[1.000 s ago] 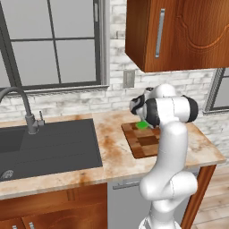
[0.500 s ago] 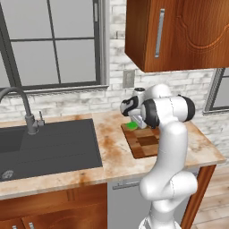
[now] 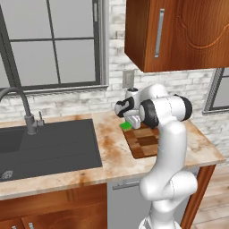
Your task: Pick up the sponge from the counter and clean the cutting board by briefly scrubbing or pressing down on the cutting board. Once finished, release the sponge.
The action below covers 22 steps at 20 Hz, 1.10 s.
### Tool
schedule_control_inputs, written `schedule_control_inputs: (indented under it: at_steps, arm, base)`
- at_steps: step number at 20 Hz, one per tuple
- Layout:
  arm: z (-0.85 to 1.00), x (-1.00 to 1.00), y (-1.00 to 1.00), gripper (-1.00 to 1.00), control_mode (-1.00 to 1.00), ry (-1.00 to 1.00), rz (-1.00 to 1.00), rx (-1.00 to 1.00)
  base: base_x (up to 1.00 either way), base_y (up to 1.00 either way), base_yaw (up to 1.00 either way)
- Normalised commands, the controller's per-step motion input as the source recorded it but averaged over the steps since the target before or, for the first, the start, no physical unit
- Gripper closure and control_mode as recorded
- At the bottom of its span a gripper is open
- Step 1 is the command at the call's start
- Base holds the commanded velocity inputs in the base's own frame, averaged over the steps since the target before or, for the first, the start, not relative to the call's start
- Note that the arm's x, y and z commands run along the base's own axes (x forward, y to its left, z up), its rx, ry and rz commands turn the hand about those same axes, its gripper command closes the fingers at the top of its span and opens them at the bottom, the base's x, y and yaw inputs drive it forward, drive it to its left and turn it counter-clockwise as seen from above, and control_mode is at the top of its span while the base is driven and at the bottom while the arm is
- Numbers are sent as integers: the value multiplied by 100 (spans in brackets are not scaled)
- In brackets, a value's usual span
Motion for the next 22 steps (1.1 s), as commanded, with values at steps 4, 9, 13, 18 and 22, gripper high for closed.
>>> schedule_control_inputs:
  at_steps: [4, 9, 13, 18, 22]
  arm:
    - [-45, -28, 24, 100, -100, -6, 0, 0]
    - [-46, -48, 7, 100, -100, -6, 0, 0]
    - [-46, -61, 0, 100, -100, -8, 0, 0]
    - [-45, -71, 1, 100, -100, -8, 0, 0]
    - [-33, -67, 9, 100, -100, 3, 0, -1]
  base:
    - [0, 0, 0]
    - [0, 0, 0]
    - [0, 0, 0]
    - [0, 0, 0]
    - [0, 0, 0]
